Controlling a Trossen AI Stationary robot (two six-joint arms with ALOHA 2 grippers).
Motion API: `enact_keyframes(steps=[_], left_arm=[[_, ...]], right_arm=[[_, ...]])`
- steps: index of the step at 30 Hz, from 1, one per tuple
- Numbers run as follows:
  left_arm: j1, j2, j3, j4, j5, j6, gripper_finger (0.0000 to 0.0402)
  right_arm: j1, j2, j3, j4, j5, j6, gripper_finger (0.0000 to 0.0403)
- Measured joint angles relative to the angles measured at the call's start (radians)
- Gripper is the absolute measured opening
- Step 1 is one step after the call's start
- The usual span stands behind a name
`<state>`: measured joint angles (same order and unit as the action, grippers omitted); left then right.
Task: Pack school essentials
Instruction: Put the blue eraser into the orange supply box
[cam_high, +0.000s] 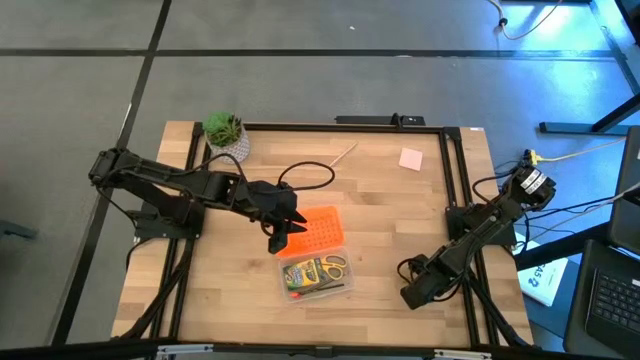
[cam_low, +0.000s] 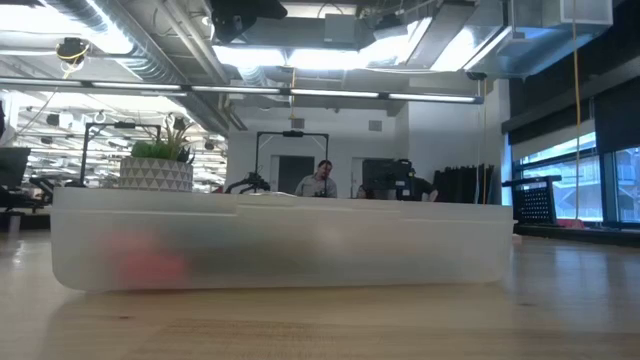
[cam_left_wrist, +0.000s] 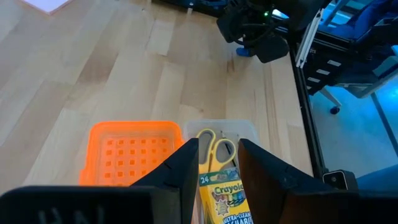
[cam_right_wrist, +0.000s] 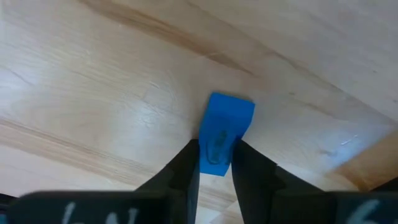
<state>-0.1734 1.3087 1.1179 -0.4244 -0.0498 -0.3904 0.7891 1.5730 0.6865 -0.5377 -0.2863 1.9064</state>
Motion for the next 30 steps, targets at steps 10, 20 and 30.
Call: enact_keyframes(steps=[10,20,30], left_arm=[[0.0,0.0,0.0,-0.001,0.0,0.001,0.0106],[0.0,0.0,0.0,-0.001,0.0,0.001,0.0106],[0.0,0.0,0.0,-0.001,0.0,0.001,0.0105]], right_arm=[[-0.002,0.007,0.043,-0.04,0.008,-0.051,0.0083],[-0.068,0.008,0.165,-0.146,0.027,-0.201,0.0083],[-0.206,0.005,0.297,-0.27,0.061,-0.522,0.0083]])
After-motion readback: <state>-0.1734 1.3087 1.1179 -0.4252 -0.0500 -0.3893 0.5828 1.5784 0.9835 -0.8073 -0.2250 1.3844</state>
